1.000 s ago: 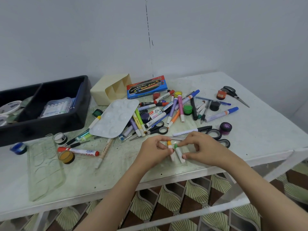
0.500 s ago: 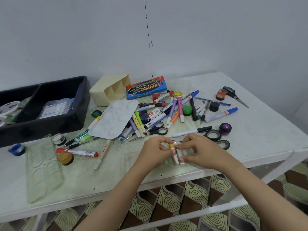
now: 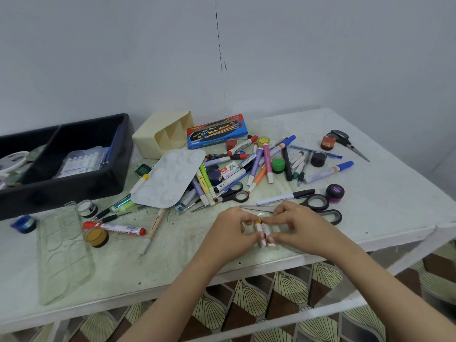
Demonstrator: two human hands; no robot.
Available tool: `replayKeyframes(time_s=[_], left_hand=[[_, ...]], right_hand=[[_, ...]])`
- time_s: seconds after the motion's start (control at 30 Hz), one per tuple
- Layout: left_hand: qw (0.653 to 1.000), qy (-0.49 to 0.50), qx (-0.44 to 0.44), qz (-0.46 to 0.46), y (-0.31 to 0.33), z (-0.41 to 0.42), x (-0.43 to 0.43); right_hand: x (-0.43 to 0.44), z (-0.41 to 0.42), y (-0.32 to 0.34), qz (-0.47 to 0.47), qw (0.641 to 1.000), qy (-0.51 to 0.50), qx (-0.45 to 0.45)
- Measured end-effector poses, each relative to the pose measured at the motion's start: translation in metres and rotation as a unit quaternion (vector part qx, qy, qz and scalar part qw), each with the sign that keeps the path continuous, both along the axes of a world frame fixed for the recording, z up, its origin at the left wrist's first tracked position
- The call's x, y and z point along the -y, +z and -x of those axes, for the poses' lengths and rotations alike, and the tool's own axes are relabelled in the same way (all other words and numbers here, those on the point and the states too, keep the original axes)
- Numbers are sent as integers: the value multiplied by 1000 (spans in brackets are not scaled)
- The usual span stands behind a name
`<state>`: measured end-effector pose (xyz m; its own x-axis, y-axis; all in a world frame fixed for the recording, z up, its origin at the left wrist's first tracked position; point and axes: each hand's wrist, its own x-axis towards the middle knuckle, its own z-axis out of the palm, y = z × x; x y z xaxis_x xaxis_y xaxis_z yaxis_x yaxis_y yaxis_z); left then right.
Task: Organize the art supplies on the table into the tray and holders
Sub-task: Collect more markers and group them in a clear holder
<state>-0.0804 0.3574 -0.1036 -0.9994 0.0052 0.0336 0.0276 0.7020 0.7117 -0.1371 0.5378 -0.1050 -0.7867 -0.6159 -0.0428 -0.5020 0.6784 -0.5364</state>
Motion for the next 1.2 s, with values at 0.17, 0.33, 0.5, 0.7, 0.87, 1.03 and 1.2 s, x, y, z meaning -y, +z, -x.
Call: replayKeyframes(time_s=[0.17,0.33,0.5,0.7,0.87,1.03,1.2], left_hand=[[1000,-19,19,-3,7,-5,-1],[1000,1,18,3,3,-8,-2],[1000,7,23,-5,1,-6,-1],[999,17,-32,-15,4,4,4],[997,24,-71,-5,7,29,4],[996,26,-90,10,15,66,-1],[993,8,-114,36,23,100,-9]], right_hand=[[-1,-3,-1,2,1000,-9,-16],[-3,-5,-1,6,1000,-11,-17],[-4,-3,1,20,1000,2,-13],[-13,34,23,104,989,-83,-58],[-20,88,36,-29,979,-155,-127],[-19,114,37,-146,978,-96,-110],[-18,120,36,-147,980,-94,-93]])
